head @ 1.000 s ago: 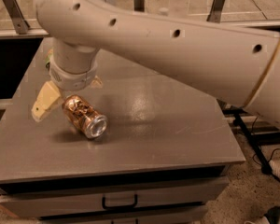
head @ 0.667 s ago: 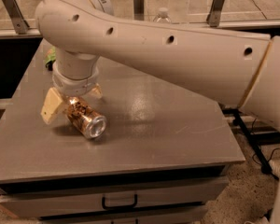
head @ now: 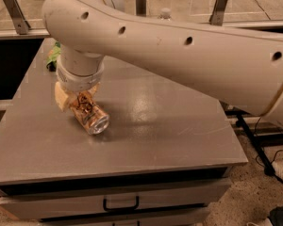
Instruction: Place orange can upright
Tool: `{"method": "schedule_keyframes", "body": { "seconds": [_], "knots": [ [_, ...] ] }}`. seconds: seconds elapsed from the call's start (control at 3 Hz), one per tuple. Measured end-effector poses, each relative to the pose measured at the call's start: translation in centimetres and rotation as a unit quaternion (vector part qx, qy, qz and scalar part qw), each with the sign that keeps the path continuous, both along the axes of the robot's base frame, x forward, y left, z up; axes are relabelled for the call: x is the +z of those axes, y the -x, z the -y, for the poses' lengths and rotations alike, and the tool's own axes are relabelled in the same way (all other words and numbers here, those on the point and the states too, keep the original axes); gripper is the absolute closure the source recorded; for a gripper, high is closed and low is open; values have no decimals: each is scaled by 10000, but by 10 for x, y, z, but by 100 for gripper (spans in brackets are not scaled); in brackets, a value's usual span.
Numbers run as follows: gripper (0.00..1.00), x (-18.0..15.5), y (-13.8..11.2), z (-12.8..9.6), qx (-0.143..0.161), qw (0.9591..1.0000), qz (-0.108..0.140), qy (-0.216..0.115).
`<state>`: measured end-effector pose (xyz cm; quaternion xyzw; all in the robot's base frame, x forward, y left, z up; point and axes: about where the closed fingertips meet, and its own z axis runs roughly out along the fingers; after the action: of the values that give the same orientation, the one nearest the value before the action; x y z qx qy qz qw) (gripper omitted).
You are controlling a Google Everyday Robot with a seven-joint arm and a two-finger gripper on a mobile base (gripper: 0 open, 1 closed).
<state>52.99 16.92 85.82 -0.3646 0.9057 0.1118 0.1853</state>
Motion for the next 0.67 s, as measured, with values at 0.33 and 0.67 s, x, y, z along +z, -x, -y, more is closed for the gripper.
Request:
{"method": "schedule_keyframes", "body": {
  "seconds": [0.33, 0.67],
  "knots": [
    [88, 32, -16, 14, 109, 9977, 598, -309],
    [100, 63, -37, 39, 289, 9886, 1295, -716]
  ]
}}
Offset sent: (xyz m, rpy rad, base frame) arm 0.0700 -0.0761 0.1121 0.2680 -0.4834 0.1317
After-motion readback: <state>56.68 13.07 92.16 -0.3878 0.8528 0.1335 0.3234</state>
